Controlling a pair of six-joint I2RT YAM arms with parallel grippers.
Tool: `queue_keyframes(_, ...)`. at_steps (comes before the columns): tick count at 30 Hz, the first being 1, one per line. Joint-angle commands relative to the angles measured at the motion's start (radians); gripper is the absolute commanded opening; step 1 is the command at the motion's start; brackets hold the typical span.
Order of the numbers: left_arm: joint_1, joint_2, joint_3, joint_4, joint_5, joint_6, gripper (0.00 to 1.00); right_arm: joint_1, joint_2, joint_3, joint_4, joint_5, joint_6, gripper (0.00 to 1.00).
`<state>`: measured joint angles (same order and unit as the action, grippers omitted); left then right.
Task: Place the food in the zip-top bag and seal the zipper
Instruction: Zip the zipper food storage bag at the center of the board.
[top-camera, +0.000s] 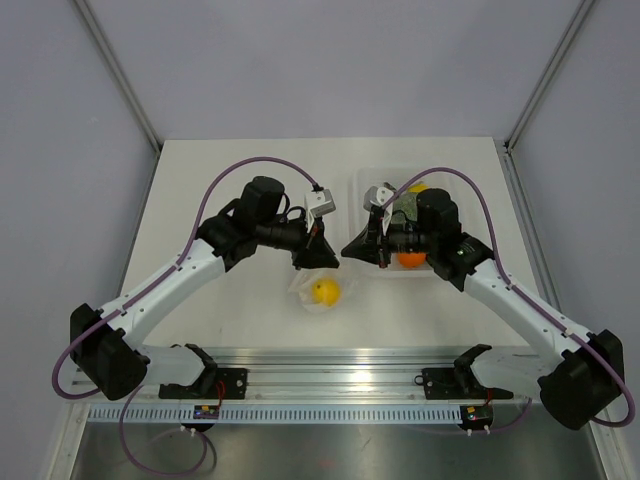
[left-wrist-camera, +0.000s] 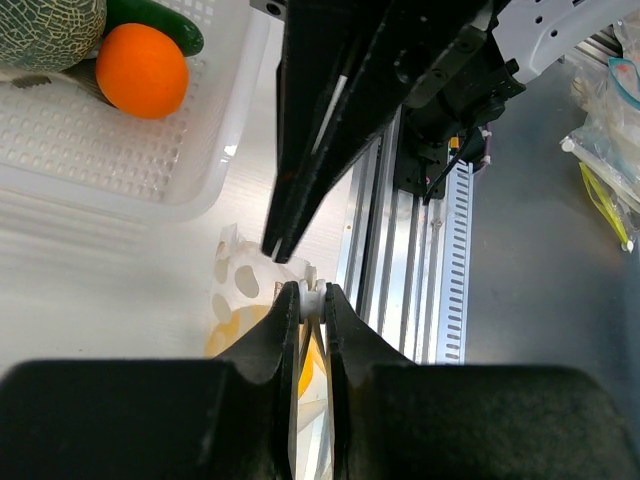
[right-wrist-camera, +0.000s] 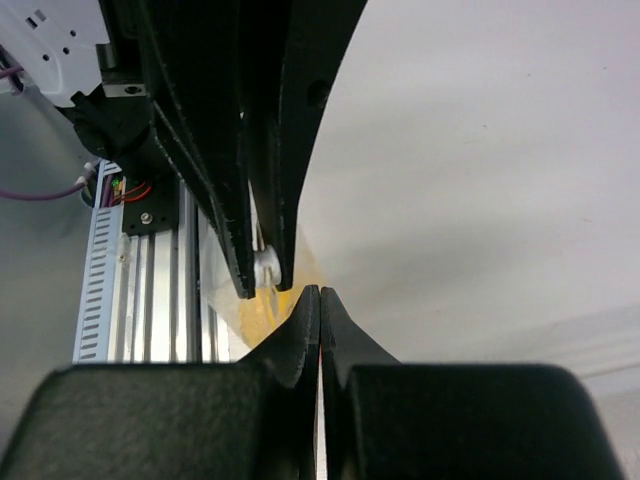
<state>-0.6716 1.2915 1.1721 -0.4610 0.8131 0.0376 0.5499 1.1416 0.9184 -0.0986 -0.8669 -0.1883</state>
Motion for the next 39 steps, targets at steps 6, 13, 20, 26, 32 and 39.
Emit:
queue_keyframes(6, -0.005, -0.008, 0.041, 0.021, 0.038, 0.033, 0.00, 0.007, 0.047, 0.056, -0.022, 0.017, -0.043, 0.07)
queue_keyframes(13, -0.005, -0.014, 0.035, -0.002, 0.037, 0.050, 0.00, 0.007, 0.000, 0.019, -0.058, 0.017, -0.073, 0.44)
queue_keyframes(20, -0.005, -0.006, 0.041, -0.015, 0.034, 0.059, 0.00, 0.007, -0.034, 0.014, -0.127, -0.024, -0.105, 0.49)
queue_keyframes(26, -0.005, 0.003, 0.052, -0.018, 0.029, 0.062, 0.00, 0.007, -0.045, 0.020, -0.170, -0.106, -0.129, 0.64)
queue_keyframes(32, -0.005, 0.008, 0.061, -0.015, 0.032, 0.051, 0.00, 0.013, 0.021, 0.034, -0.109, -0.107, -0.077, 0.73)
queue_keyframes(39, -0.005, 0.008, 0.069, -0.008, 0.034, 0.041, 0.00, 0.062, 0.078, 0.054, -0.026, -0.081, -0.045, 0.64)
